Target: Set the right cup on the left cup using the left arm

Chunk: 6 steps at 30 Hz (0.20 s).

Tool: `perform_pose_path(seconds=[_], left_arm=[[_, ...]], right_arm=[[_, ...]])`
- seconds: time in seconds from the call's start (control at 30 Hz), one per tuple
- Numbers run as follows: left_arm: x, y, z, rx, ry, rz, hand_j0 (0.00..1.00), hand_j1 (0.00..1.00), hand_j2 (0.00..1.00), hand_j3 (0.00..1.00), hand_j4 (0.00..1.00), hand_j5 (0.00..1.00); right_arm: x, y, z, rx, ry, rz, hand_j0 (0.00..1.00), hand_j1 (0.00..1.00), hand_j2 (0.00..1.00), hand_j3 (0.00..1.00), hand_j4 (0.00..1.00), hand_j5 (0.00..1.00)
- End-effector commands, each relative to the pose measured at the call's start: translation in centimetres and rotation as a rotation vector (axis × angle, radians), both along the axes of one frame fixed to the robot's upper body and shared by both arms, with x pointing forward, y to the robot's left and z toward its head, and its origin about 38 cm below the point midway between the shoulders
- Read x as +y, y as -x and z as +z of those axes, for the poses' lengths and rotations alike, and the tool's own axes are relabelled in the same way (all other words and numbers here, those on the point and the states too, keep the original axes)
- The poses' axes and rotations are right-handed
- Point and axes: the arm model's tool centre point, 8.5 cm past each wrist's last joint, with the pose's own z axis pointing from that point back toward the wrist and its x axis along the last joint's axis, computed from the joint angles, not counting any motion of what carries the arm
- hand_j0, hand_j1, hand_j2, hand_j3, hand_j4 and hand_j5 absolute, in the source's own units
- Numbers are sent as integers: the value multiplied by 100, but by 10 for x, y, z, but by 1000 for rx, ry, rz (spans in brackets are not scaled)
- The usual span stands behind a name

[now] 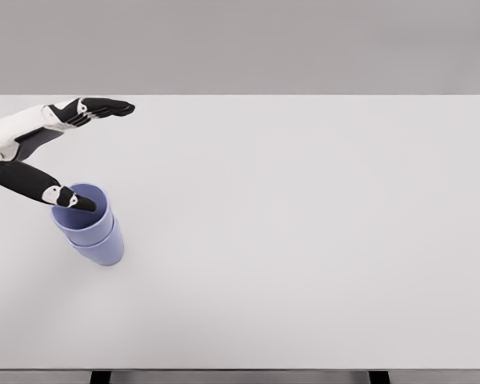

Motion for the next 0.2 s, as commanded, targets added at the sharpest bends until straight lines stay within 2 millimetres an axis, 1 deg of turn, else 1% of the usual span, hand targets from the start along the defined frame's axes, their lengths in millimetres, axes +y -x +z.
perform_pose_path(seconds=[0.0, 0.17], left_arm=[[0, -2, -2, 11, 10, 7, 100, 100, 100, 100, 100, 100], [-2, -3, -3, 11, 21, 6, 100, 100, 100, 100, 100, 100]], right_arm=[[0, 0, 0, 0, 0, 0, 100, 100, 100, 100, 100, 100], [0, 0, 0, 0, 0, 0, 100, 100, 100, 100, 100, 100]])
